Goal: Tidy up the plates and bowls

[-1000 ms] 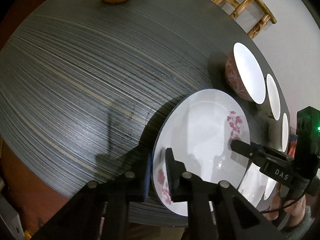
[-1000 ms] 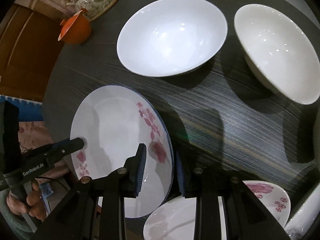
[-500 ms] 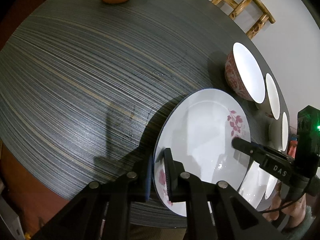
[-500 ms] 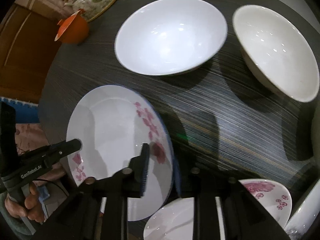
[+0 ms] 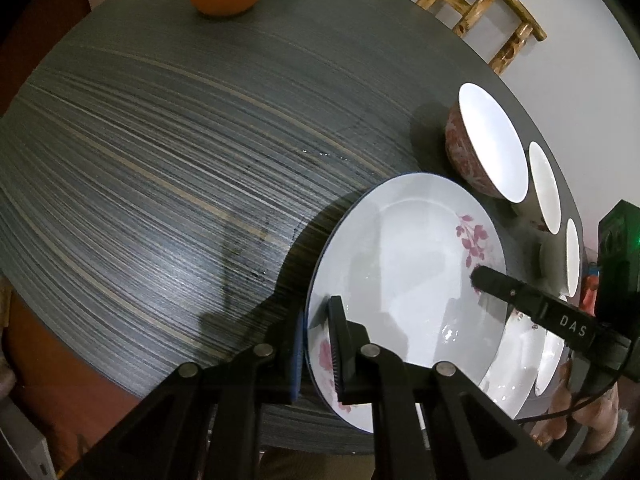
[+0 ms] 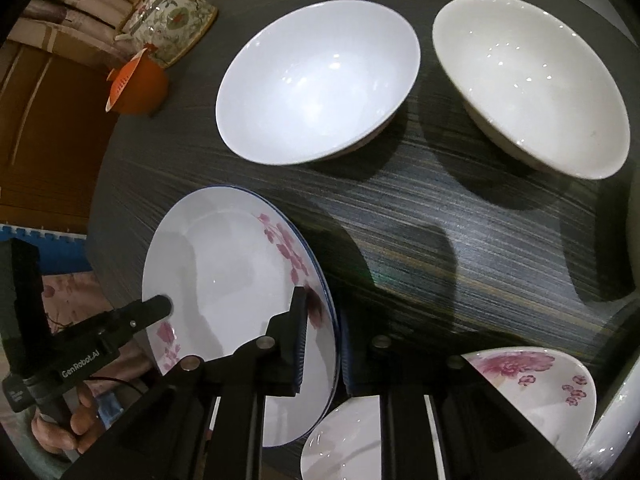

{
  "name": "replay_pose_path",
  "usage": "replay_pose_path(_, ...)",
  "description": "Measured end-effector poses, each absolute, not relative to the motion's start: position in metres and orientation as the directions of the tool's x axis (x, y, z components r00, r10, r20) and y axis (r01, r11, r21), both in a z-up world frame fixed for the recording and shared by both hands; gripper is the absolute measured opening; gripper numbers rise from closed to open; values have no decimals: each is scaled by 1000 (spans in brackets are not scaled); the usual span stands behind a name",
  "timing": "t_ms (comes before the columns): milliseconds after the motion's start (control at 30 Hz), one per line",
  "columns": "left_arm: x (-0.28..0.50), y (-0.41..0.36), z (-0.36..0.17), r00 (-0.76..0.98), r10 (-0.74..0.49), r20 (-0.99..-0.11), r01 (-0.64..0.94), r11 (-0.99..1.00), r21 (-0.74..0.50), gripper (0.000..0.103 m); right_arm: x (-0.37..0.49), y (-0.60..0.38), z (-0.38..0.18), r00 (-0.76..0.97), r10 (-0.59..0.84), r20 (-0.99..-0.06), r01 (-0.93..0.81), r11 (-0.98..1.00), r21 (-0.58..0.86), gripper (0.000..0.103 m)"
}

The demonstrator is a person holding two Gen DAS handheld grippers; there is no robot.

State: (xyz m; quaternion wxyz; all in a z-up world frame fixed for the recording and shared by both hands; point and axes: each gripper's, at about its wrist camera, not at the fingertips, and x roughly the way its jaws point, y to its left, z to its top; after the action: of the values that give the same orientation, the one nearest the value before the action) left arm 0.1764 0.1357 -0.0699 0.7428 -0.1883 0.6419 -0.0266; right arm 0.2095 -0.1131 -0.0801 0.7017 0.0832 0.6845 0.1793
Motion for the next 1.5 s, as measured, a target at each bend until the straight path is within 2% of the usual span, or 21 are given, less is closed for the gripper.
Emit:
replay_pose_path(367,169,115,-39,207,-286,-936,-150,936,-319,11,198,-132,-52,50,369,-928,-129,924,360,16)
replay_pose_path(733,151,44,-19,197,-309,-930,-12,948,-317,11,155,-205,-26,128,348,-929,-35,937,346,16)
replay_pose_path(1033,143,-22,-34,146,-298,-943,66,954,-291,11,124,-270,-35,148,328,-933,75,937,341,16)
replay_pose_path(1500,132,-29,-51,133,-233,-963,121,969,-217,13,116,-289,-55,134,331,-934,107,932,346,16)
